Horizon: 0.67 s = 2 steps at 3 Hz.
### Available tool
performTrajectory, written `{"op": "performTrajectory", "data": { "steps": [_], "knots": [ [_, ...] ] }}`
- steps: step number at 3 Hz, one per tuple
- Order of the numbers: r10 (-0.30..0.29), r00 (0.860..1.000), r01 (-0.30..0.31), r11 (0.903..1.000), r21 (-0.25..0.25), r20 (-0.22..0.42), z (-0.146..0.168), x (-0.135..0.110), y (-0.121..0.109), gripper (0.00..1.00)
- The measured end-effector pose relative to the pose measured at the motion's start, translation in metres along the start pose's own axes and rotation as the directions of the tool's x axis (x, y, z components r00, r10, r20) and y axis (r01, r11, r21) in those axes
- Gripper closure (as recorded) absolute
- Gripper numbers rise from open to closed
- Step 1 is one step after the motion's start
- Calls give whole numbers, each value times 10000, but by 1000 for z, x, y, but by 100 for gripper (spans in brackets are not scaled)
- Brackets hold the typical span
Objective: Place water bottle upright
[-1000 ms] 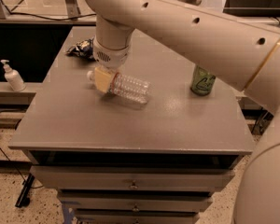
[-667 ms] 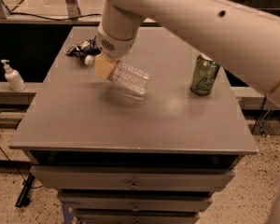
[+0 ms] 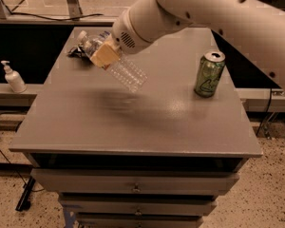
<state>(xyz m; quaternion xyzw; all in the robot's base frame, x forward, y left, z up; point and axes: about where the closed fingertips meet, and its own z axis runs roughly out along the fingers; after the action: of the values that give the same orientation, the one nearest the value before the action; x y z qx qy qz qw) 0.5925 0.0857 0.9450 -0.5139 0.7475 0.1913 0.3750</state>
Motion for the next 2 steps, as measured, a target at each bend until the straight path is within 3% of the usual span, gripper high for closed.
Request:
{"op": "performTrajectory", "data": {
  "steps": [1, 2],
  "knots": [
    [411, 9690, -311, 9985, -447, 2434, 1, -9, 3, 100],
    [1099, 8656, -1118, 9934, -255, 4886, -27, -17, -25, 100]
  ]
}}
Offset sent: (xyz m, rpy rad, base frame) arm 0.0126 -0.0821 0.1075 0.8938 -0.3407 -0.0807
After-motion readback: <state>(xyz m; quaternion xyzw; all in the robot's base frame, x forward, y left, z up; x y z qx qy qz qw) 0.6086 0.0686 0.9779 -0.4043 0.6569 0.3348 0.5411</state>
